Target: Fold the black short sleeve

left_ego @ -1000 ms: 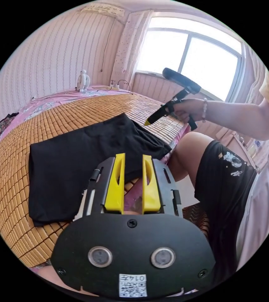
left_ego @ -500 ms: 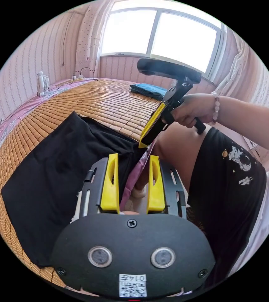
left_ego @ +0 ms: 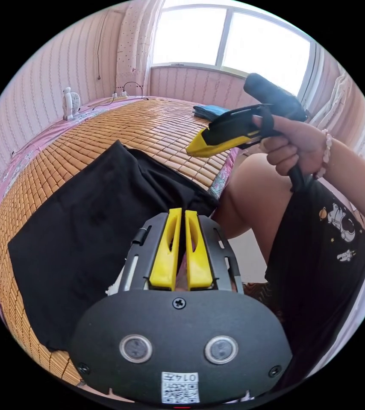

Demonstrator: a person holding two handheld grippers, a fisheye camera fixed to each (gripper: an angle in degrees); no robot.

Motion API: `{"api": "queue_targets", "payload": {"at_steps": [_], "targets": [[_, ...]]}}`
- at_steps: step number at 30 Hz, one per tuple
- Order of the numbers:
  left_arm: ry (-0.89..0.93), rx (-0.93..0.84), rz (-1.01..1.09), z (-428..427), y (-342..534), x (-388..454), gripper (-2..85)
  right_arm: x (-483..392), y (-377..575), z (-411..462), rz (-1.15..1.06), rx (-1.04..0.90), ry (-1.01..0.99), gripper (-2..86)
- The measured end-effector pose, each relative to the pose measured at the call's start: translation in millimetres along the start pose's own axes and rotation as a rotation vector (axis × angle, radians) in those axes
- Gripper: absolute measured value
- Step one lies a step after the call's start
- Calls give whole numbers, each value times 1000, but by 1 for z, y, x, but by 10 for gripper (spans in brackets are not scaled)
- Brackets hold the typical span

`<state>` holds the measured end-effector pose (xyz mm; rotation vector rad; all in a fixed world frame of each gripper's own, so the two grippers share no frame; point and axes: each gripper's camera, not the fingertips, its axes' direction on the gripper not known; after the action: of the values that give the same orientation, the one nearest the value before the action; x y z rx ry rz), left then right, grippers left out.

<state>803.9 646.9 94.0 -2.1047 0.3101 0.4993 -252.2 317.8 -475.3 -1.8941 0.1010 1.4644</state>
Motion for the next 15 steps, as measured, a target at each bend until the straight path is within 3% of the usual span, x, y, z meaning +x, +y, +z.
{"api": "queue_targets", "payload": {"at_steps": [3, 8, 15], "targets": [[1, 9, 0, -6, 5, 1, 3, 11, 4, 19, 42, 3, 77, 75], [4, 8, 30, -4, -2, 5, 60, 6, 15, 67, 43, -160, 263, 105], [14, -22, 148, 2, -17, 17, 127, 16, 19, 135, 60, -411, 325, 77]]}}
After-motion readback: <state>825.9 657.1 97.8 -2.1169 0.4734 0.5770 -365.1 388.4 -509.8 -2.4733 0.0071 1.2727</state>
